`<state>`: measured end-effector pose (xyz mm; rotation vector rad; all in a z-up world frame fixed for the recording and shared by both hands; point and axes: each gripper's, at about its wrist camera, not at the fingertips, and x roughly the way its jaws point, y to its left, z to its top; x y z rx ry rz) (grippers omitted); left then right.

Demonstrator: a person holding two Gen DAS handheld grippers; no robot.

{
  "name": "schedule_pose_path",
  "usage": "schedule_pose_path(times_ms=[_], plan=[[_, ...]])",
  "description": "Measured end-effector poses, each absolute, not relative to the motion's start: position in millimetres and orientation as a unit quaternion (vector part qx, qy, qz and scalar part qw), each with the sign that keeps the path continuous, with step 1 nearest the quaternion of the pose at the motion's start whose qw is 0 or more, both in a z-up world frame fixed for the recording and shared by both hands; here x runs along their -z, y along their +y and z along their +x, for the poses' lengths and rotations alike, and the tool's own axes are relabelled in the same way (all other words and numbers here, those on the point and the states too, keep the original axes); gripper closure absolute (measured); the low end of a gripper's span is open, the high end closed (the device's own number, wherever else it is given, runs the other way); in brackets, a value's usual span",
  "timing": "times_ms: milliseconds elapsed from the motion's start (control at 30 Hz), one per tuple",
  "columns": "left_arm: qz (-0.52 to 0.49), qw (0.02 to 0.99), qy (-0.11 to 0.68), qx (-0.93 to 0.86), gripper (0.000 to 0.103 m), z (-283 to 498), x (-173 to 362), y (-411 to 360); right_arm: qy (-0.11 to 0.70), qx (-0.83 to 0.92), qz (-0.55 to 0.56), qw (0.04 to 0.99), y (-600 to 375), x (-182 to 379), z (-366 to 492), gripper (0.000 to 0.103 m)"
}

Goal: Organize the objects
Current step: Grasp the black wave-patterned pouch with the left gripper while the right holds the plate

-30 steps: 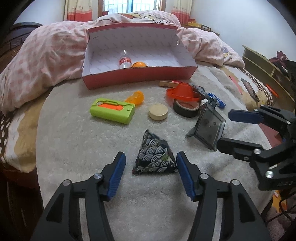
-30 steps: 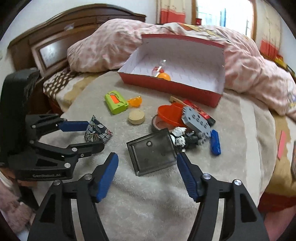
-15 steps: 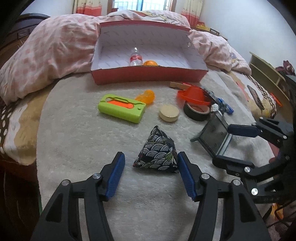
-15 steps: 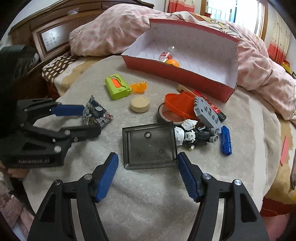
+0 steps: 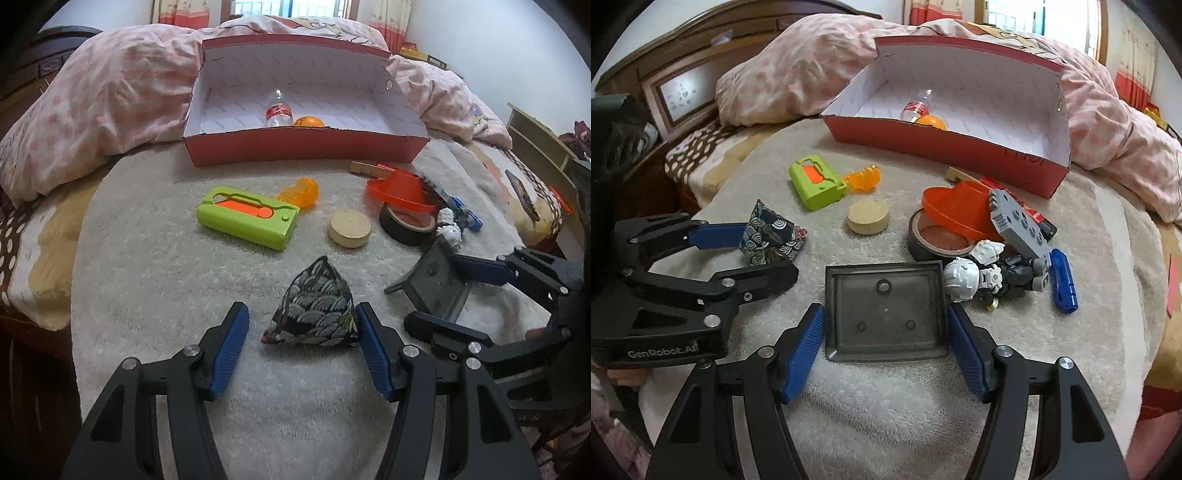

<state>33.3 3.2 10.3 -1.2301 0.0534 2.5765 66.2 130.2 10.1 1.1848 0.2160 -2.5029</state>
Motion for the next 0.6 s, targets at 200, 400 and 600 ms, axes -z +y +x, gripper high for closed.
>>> schedule_pose_path(times_ms=[200, 400, 600], plan=[[-0.422, 0.14, 0.017, -0.896, 0.046, 31, -9, 3, 0.06, 0.896, 0.406, 0.169, 132, -7, 70, 0.035], [-0.417, 0.15, 0.025, -0.896, 0.062, 36, -13, 6, 0.06, 0.899, 0.403, 0.159, 131, -9, 73, 0.039], [-0.415, 0.162, 0.012, -0.895, 0.064, 39, -20, 4, 0.04, 0.899, 0.402, 0.166, 136, -12, 77, 0.04]])
